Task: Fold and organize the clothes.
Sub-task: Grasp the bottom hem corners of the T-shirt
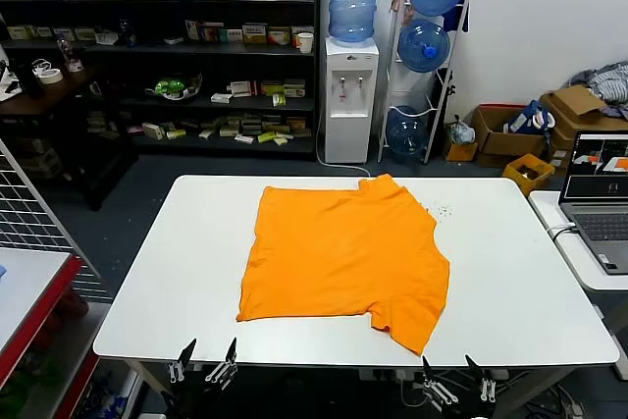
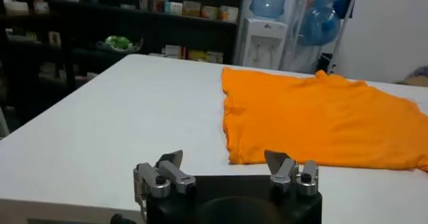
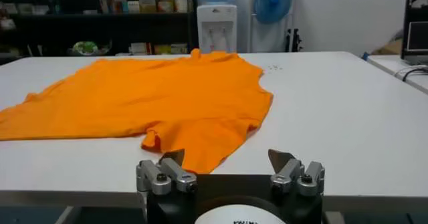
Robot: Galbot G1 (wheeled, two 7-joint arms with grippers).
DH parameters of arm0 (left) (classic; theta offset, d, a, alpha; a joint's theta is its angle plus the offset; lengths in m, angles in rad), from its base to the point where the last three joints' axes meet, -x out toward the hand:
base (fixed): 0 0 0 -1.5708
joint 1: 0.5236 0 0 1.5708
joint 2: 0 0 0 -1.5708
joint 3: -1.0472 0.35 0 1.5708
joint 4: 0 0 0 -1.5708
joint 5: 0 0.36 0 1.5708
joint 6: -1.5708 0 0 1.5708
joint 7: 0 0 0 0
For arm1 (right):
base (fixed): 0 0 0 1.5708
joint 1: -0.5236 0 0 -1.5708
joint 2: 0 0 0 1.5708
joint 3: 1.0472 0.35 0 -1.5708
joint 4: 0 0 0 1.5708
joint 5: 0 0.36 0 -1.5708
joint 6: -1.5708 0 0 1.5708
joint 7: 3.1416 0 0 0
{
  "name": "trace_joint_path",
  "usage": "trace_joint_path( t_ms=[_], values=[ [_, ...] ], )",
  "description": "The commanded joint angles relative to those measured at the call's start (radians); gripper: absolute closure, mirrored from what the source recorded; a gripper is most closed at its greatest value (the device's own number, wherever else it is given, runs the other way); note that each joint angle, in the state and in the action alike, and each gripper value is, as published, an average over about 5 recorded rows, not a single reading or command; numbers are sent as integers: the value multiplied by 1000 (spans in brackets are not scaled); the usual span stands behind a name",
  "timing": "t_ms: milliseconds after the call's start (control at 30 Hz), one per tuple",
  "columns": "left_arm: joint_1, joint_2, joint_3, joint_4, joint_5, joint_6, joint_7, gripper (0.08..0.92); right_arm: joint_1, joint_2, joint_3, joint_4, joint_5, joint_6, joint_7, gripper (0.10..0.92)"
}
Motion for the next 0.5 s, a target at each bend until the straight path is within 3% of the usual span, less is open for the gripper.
trace_joint_path(
  t_ms=[33, 267, 500],
  values=[
    [-9, 5, 2, 3, -8, 3, -2, 177, 33, -2, -5, -8, 7, -1, 15, 203],
    [-143, 29, 46, 77, -34, 14, -10, 177, 211, 21, -31, -119, 1, -59, 53, 203],
    [-318, -40, 88, 191, -32, 56, -26, 177, 316, 66, -49, -196, -24, -123, 68, 203]
  ],
)
